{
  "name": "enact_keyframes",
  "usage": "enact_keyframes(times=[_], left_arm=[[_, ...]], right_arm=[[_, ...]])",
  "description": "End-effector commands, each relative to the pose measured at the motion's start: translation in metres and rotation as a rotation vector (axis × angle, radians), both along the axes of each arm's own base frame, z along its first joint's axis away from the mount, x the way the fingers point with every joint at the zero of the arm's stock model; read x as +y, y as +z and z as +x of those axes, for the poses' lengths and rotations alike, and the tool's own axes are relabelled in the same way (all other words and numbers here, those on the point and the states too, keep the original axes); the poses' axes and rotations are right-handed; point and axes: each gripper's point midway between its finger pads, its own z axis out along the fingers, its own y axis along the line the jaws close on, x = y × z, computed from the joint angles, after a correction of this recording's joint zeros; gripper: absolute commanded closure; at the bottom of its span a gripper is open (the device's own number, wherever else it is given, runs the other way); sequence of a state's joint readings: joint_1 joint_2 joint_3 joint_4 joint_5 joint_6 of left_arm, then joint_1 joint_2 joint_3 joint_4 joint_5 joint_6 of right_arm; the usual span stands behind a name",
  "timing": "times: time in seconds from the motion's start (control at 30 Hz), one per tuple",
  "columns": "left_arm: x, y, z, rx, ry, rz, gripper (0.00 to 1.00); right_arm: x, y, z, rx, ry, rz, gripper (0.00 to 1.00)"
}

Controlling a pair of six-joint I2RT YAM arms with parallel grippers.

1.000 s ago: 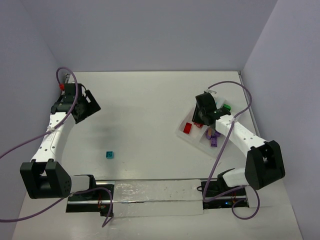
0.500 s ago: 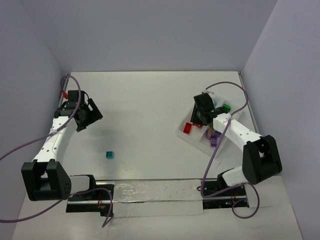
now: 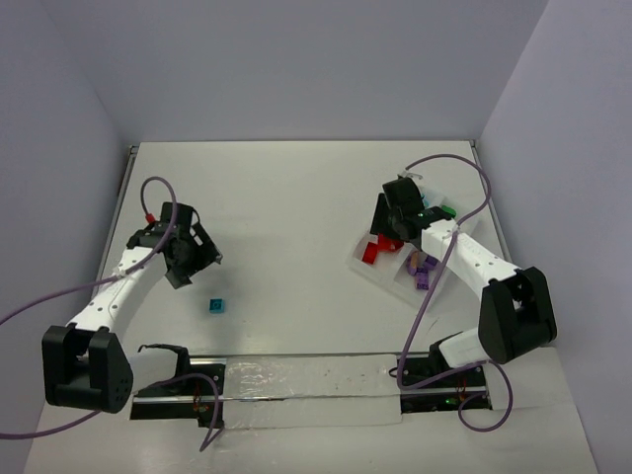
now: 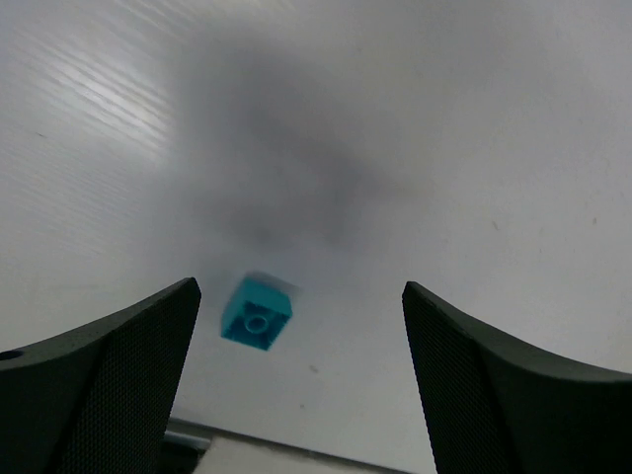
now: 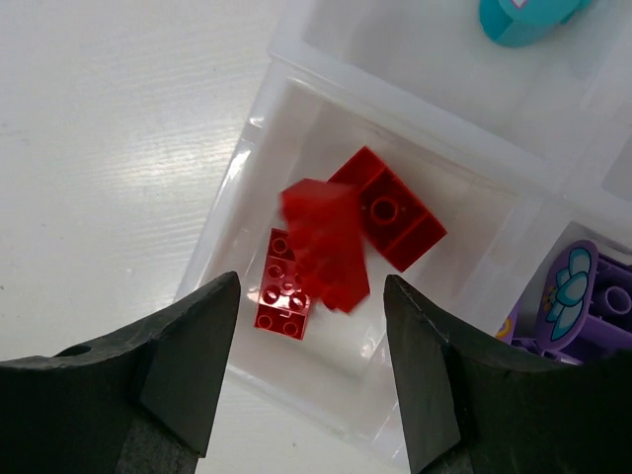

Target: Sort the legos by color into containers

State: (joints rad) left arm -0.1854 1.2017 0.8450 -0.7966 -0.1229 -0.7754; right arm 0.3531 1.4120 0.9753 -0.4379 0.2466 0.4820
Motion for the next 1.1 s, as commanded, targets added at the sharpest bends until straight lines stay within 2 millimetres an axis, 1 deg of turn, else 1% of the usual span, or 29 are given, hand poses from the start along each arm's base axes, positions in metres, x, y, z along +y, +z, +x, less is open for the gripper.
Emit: enact_keyframes(times=[0.0, 0.23, 0.47, 0.63, 0.73, 0.87, 1.07], left_arm=[[-0.021, -0.012, -0.011, 0.043, 0.028, -0.030, 0.09], [-0.018, -0.012, -0.011, 0.035, 0.036, -0.005, 0.09], [-0.009, -0.025, -0.021, 0.077, 0.099, 0.040, 0.08], [-0.016, -0.037, -0.026, 0.100, 0.074, 0.033, 0.08], [-0.022, -0.050, -0.032, 0.137, 0.067, 0.040, 0.08], [-0.024, -0.061, -0.036, 0.156, 0.067, 0.037, 0.08], [-0.029, -0.063, -0.037, 0.159, 0.048, 0.032, 0.08]], right_arm=[[0.002, 0.023, 0.015, -0.060, -0.003, 0.003, 0.32], [-0.003, 0.016, 0.009, -0.047, -0.013, -0.012, 0.32], [-0.003, 0.025, 0.012, -0.072, -0.012, -0.010, 0.32], [-0.001, 0.027, 0.015, -0.074, -0.009, -0.008, 0.32], [-0.001, 0.025, 0.014, -0.068, -0.009, -0.005, 0.32], [-0.001, 0.023, 0.012, -0.064, -0.007, -0.006, 0.31], [-0.001, 0.023, 0.013, -0.063, -0.006, -0.005, 0.31]])
